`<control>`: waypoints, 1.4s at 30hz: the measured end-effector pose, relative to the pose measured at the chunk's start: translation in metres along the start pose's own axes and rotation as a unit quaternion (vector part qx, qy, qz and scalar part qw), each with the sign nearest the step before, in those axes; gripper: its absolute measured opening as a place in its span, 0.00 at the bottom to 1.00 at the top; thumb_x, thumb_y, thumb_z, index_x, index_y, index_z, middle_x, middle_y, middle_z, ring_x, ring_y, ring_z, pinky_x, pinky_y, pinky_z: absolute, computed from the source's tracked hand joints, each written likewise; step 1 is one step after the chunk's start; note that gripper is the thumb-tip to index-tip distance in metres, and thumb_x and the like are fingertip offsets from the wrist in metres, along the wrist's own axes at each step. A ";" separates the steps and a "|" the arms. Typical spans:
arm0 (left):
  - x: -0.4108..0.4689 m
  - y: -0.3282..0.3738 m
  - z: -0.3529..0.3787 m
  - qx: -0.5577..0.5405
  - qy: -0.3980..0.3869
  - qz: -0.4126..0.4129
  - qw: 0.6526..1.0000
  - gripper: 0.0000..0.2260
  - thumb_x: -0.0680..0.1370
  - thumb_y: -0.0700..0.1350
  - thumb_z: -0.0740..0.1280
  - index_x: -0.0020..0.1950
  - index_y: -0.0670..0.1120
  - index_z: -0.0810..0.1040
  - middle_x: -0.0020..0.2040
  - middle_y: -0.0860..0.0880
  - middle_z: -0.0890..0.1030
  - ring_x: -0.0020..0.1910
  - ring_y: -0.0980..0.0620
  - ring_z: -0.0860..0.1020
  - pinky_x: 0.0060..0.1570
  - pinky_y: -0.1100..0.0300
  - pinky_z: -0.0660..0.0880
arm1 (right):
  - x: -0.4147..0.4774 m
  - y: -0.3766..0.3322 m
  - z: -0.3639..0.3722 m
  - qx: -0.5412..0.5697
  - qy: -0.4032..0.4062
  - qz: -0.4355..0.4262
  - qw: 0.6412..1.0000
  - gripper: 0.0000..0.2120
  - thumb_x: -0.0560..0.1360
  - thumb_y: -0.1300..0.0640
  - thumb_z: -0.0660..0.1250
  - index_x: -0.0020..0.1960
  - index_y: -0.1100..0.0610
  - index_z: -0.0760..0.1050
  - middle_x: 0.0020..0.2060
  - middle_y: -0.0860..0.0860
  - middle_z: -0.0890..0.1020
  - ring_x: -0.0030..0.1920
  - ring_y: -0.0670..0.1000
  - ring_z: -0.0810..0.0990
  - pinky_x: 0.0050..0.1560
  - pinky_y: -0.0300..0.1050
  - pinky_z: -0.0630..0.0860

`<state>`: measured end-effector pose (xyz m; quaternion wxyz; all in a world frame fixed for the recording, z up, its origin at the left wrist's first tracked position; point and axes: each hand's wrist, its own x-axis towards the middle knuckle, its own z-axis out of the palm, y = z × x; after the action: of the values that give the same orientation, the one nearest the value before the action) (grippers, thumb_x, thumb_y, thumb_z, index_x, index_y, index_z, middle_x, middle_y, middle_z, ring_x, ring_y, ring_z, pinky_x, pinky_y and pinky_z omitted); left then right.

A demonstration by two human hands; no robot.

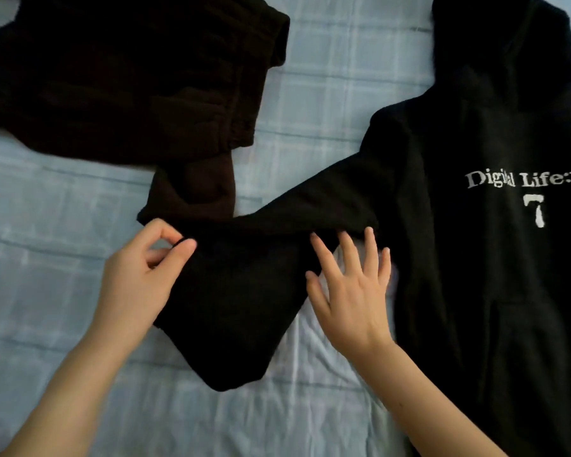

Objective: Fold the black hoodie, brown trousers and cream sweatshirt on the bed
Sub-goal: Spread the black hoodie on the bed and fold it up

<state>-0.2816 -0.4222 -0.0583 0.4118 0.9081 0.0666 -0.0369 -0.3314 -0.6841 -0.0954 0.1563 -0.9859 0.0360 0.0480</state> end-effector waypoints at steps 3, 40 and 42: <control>-0.011 -0.038 -0.038 0.060 0.014 -0.014 0.998 0.08 0.75 0.53 0.72 0.44 0.52 0.75 0.25 0.49 0.76 0.26 0.50 0.74 0.25 0.62 0.66 | -0.023 -0.044 0.017 0.005 -0.027 0.051 0.998 0.25 0.82 0.44 0.55 0.76 0.50 0.69 0.73 0.57 0.72 0.79 0.69 0.53 0.74 0.73 0.53; -0.071 0.046 0.070 -0.463 -0.418 -0.232 0.746 0.27 0.77 0.59 0.64 0.72 0.47 0.71 0.66 0.45 0.79 0.67 0.45 0.75 0.54 0.58 0.78 | -0.122 -0.034 -0.079 0.738 0.018 0.113 0.665 0.27 0.78 0.68 0.61 0.71 0.45 0.73 0.66 0.52 0.79 0.63 0.54 0.81 0.53 0.43 0.81; -0.073 0.039 0.067 -0.482 -0.370 -0.203 0.768 0.21 0.77 0.51 0.67 0.69 0.47 0.74 0.65 0.45 0.80 0.65 0.47 0.77 0.58 0.57 0.78 | -0.127 -0.025 -0.075 0.727 0.033 0.144 0.671 0.27 0.78 0.69 0.61 0.69 0.44 0.74 0.65 0.51 0.80 0.61 0.54 0.82 0.52 0.43 0.81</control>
<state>-0.3483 -0.5043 -0.0644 0.7707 0.4719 0.1012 -0.4161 -0.4488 -0.6766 -0.0035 0.8133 -0.5441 0.2061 -0.0041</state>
